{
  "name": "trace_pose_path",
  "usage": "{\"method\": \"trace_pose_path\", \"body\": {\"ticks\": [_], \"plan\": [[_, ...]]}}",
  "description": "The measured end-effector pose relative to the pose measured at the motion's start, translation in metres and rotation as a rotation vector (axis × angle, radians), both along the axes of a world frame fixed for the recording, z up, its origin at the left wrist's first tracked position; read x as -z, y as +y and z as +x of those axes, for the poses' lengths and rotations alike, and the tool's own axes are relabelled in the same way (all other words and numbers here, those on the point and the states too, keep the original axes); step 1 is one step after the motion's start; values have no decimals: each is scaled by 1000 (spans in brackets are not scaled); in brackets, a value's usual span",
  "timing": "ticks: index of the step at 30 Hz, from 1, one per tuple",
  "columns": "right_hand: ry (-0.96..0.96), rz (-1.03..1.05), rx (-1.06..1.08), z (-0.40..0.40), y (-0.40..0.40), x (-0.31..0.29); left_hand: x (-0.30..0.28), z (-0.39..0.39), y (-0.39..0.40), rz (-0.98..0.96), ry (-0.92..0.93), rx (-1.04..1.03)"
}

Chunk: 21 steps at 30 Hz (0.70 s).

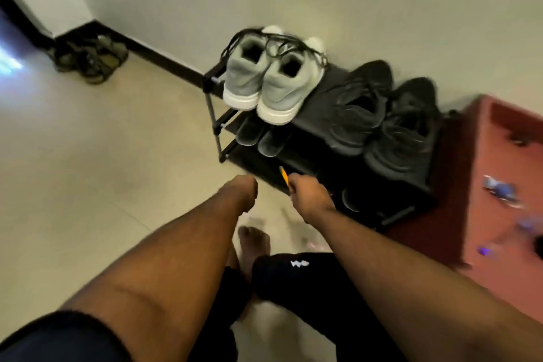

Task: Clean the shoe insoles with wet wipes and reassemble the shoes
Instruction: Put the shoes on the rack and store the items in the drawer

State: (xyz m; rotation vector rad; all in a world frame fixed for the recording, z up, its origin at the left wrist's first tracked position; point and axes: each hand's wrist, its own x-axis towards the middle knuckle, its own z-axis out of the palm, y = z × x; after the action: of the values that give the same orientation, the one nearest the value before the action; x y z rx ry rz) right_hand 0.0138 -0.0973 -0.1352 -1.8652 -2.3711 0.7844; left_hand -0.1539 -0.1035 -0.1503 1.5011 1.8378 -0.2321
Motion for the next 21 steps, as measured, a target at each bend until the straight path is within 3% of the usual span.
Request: {"method": "trace_pose_path", "body": {"ticks": [4,7,12,14,21], "plan": [[207,124,125,78,-50,-113,-104,68,-37,170,-151,-5],[315,247,194,141,-80,-169,-145,126,-57,350,-332,-71],[300,314,358,242,-111,-208,-186,243,-73,422,-640,-56],[291,313,469,280,-118,-207,-191,289,-74,433,-641,13],[296,249,720,381,-109,-180,-174,391,-46,495,-379,242]]}}
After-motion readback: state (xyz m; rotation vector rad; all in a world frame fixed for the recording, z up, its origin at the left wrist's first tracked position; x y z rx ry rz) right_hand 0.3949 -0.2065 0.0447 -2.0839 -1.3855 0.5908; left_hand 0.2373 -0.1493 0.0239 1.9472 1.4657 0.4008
